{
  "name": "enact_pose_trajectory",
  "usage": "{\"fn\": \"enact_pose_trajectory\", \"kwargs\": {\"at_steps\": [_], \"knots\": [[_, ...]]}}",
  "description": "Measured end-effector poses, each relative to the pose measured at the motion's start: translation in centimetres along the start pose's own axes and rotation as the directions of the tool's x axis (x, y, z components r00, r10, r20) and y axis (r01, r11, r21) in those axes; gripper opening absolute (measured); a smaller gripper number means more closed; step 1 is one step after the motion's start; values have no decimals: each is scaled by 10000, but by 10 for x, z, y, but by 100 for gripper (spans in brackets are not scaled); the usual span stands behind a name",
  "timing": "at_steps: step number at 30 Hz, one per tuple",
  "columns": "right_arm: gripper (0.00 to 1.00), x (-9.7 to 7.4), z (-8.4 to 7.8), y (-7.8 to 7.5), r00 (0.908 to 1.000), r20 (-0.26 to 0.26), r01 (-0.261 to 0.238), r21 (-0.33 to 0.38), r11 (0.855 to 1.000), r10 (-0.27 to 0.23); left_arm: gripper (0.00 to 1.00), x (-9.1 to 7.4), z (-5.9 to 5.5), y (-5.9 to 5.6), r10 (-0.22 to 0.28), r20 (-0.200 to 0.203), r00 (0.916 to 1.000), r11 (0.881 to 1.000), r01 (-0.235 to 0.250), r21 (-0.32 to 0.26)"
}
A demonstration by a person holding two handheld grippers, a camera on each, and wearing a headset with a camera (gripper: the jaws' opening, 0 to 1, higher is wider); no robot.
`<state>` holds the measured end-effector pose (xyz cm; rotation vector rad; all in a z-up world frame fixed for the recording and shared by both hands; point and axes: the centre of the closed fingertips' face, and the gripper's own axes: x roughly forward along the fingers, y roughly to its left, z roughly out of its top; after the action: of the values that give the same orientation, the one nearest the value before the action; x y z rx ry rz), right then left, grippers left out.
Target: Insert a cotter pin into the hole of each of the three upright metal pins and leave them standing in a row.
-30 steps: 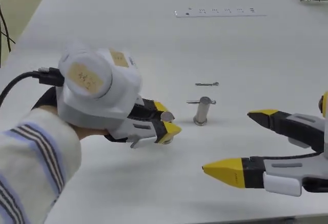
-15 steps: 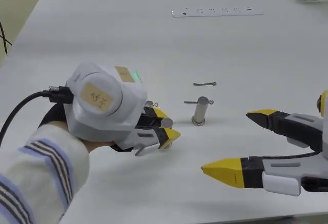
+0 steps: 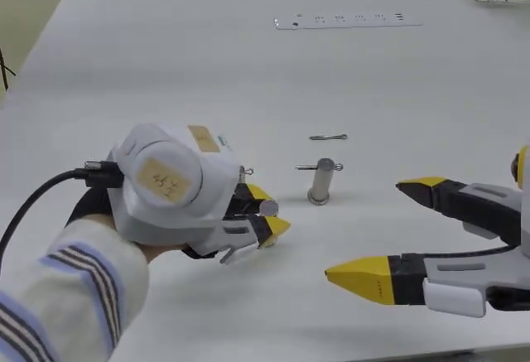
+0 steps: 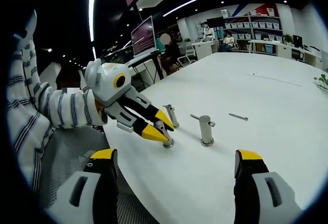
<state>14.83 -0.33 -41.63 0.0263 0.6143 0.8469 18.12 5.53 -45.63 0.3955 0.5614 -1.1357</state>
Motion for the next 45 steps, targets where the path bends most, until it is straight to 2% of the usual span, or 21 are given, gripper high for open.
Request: {"fn": "enact_pose_trajectory", "kwargs": {"at_steps": [7, 11, 13, 17, 22, 25, 29, 33, 35, 36, 38, 43, 45], "knots": [[93, 1, 0, 1, 10000, -10, -13, -32, 10000, 13, 10, 0, 1, 1, 86, 42, 10000, 9998, -87, 191], [93, 1, 0, 2, 10000, -47, -32, -50, 10000, 32, 10, -1, 0, 2, 162, 109, 9998, 9996, -159, -227], [94, 2, 0, 2, 10000, -54, -23, -13, 10000, 23, 10, -2, 0, 1, 17, 220, 9998, 9990, -7, -458], [94, 1, -2, 2, 9999, -137, -20, -61, 10000, 19, 11, -1, -1, 0, 108, 261, 9996, 9999, -105, -95], [94, 2, -2, 3, 9999, -152, -35, -84, 10000, 34, 11, -1, -2, 0, 11, 244, 9997, 9998, -6, -209], [94, 2, -2, 3, 9999, -166, -34, -91, 10000, 32, 17, -2, -7, 1, 123, 159, 9998, 9995, -127, 296], [93, 0, -1, 3, 9998, -206, -13, -169, 9999, 9, 29, -9, -9, -1, -30, 359, 9994, 9999, 35, -147], [93, -2, 1, 3, 9998, -222, 7, -219, 9998, -11, 30, -22, -4, -6, -131, 540, 9985, 9995, 146, -292], [93, -2, 2, 3, 9997, -234, -7, -235, 9997, 2, 34, -32, 3, -8, -237, 861, 9960, 9992, 265, -309], [93, -3, 2, 3, 9996, -273, -20, -256, 9997, 13, 37, -37, 7, -10, -305, 1107, 9934, 9980, 363, -512], [93, -4, 3, 3, 9995, -315, -5, -291, 9996, -4, 45, -47, 11, -9, -324, 1331, 9906, 9965, 422, -715], [93, -8, 5, 1, 9995, -317, 58, -345, 9994, -69, 63, -66, 10, -1, 70, 1468, 9891, 9926, 109, -1210], [93, -9, 6, 0, 9993, -353, 73, -383, 9992, -86, 67, -73, 8, 1, 210, 1503, 9884, 9904, 0, -1385]]}}
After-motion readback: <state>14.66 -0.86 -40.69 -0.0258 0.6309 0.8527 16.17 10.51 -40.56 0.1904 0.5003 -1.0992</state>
